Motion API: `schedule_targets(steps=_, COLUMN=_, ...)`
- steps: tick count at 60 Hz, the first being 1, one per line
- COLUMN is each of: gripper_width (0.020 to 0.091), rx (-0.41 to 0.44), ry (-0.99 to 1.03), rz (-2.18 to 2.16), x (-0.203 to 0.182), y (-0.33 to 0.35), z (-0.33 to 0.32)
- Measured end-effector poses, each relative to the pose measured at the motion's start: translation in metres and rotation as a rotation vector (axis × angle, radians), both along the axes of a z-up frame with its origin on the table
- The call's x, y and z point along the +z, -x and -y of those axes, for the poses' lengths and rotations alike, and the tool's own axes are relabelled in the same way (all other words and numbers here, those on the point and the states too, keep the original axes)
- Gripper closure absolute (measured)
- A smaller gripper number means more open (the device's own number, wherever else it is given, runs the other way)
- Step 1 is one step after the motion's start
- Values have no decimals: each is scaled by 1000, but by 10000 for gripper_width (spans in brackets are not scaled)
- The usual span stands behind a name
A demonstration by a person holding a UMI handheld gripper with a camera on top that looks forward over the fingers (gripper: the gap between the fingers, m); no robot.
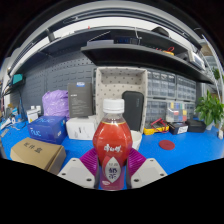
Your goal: Pour water
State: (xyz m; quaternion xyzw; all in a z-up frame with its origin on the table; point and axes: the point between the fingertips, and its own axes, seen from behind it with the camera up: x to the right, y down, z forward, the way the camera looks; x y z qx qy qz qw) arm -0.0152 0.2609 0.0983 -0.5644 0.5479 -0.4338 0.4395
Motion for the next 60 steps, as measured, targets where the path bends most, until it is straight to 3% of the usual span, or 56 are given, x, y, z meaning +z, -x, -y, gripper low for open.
schedule_targets(steps=6, gripper_width=830, rx=1, ry=7, rz=13, x=1, y=1, z=-1)
schedule_targets(steps=20, gripper_width=834, rx=18, ry=-6, rz=-32, x=-1, y=-6, z=-4)
schedule_targets(steps=28, gripper_width=833, rx=32, ry=-111, rz=-50, x=14, y=-27, z=-19)
schedule_targets(steps=36, gripper_width=834, rx=10, ry=-344, rz=-45, x=48, y=-59, z=-35)
schedule_targets(steps=46, gripper_width=833, rx=-35, ry=-808, rz=-88, x=71, y=-90, z=-60)
schedule_targets(steps=60, gripper_width=835, rx=-121, ry=-1370, rz=-194, x=51, y=-115, z=-76)
